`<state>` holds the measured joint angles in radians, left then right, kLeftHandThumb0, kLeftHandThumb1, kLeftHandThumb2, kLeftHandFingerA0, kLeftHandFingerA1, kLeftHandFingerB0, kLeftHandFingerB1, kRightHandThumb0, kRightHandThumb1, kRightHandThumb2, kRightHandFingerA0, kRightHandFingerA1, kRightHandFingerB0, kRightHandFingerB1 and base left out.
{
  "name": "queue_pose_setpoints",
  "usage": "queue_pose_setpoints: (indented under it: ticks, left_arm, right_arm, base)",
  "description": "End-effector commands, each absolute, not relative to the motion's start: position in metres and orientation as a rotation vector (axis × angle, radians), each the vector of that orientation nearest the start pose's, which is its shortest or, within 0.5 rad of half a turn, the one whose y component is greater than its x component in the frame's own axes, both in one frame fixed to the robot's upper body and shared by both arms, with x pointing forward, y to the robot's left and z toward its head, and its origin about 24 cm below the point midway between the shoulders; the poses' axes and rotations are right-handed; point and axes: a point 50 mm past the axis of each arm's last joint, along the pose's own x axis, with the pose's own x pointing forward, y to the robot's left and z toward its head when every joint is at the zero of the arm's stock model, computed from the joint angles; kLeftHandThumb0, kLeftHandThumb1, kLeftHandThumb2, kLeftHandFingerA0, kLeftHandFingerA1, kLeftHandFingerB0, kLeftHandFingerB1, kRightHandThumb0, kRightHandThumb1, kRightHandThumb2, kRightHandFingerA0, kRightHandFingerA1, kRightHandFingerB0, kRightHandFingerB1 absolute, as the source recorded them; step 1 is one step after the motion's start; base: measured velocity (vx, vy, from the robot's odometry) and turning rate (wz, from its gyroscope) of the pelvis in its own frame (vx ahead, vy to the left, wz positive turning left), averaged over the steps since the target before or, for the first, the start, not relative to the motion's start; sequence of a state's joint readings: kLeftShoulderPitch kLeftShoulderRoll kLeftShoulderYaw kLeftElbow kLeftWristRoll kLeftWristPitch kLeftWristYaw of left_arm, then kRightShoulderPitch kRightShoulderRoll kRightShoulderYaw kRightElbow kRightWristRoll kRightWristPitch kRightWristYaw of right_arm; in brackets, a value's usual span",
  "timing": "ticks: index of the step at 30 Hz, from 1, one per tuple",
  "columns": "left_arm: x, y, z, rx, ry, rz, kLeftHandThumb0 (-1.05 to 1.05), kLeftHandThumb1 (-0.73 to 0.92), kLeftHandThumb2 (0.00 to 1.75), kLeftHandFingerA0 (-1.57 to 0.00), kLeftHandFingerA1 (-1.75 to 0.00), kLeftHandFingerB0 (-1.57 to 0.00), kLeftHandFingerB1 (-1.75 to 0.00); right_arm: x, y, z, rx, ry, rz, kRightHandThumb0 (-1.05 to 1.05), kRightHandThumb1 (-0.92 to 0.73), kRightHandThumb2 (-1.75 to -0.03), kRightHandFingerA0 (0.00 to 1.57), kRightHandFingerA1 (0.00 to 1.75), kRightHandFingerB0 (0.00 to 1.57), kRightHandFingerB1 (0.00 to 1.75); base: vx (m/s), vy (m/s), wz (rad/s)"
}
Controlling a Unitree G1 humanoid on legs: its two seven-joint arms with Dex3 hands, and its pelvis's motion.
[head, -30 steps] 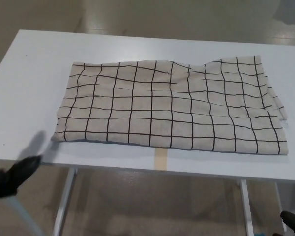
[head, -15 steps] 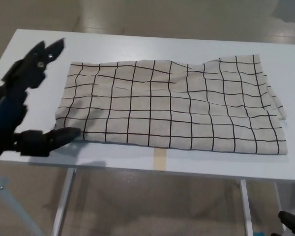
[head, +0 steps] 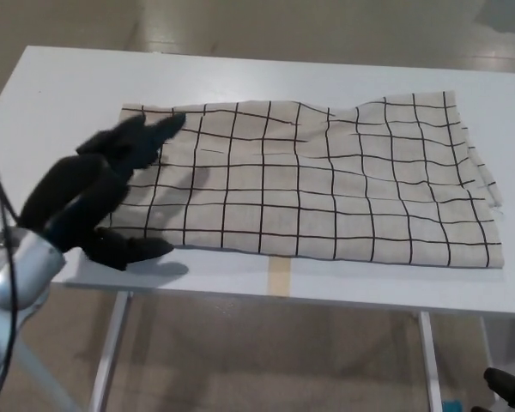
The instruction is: Use the left hand to fold a white towel with checkered patterns in half.
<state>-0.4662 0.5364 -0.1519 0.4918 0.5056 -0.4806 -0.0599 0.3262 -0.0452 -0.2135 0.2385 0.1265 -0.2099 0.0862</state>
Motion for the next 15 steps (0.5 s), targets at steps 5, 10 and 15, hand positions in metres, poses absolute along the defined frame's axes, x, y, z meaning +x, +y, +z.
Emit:
queue_pose_setpoints:
  ticks: [5,10,15]
  left_arm:
    - [0.35,0.191,0.064,1.539,-0.192,-0.346,-0.11,0.56,0.67,0.0,-0.01,0.0,0.0]
    - [0.355,0.187,0.053,1.559,-0.119,-0.356,-0.14,0.52,0.64,0.0,0.0,0.0,-0.02]
    - [0.361,0.182,0.049,1.569,-0.084,-0.346,-0.16,0.52,0.64,0.0,-0.01,0.0,-0.05]
  right_arm:
    - [0.145,-0.229,-0.053,0.033,0.325,-0.243,-0.24,-0.65,-0.59,0.43,0.61,0.51,0.54]
    - [0.143,-0.228,-0.053,0.041,0.335,-0.242,-0.24,-0.66,-0.59,0.43,0.61,0.52,0.55]
    - [0.142,-0.227,-0.053,0.021,0.323,-0.23,-0.24,-0.66,-0.59,0.43,0.61,0.54,0.56]
  base:
    - [0.0,0.0,0.0]
    - [0.0,0.0,0.0]
    - [0.0,0.0,0.0]
